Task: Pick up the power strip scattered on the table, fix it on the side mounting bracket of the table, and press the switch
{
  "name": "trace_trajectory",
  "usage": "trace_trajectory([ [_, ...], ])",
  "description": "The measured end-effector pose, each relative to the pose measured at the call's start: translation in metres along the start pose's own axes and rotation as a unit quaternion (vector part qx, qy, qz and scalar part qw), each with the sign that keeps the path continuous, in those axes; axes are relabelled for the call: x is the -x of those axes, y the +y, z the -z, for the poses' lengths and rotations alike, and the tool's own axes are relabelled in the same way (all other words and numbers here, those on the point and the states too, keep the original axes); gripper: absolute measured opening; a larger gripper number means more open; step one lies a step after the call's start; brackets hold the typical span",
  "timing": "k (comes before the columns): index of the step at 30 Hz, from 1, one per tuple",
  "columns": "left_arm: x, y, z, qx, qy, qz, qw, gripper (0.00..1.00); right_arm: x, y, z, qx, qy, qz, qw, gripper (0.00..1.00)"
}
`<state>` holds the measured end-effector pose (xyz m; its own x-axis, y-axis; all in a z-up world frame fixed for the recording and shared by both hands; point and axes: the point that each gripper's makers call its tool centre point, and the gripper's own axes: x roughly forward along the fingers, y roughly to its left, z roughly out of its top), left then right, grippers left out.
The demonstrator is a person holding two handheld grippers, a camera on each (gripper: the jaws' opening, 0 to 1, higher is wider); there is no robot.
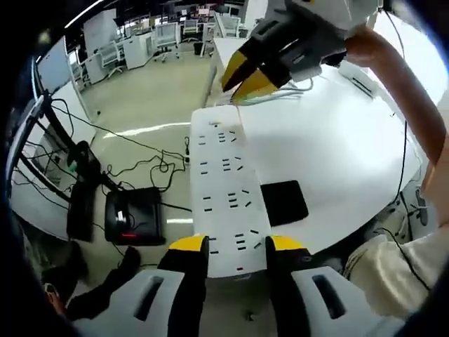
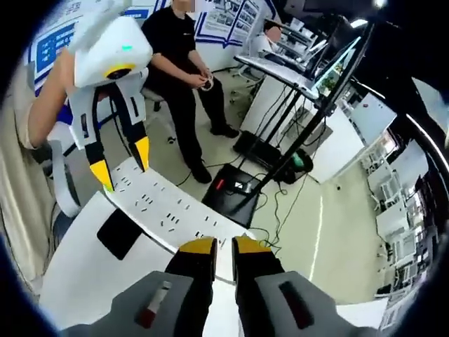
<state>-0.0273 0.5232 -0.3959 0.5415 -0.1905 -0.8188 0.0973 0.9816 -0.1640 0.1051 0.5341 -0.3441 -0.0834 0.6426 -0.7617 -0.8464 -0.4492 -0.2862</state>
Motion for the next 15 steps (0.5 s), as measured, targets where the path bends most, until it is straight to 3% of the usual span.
trace_trajectory([
  [6, -0.004, -0.013, -0.014, 0.026, -0.069, 0.038, 0.9966, 0.46, 0.014, 0.001, -0.002, -0.029, -0.014, 0.041, 0.9986, 0.07],
  [11, -0.008, -0.008, -0.017, 0.027, -0.081, 0.015, 0.9962, 0.46, 0.024, 0.001, -0.002, -0.067, -0.03, 0.065, 0.9952, 0.09],
  [15, -0.007, -0.006, -0.028, 0.018, -0.11, -0.003, 0.9937, 0.45, 0.04, -0.004, -0.009, -0.112, -0.078, 0.086, 0.9869, 0.1],
])
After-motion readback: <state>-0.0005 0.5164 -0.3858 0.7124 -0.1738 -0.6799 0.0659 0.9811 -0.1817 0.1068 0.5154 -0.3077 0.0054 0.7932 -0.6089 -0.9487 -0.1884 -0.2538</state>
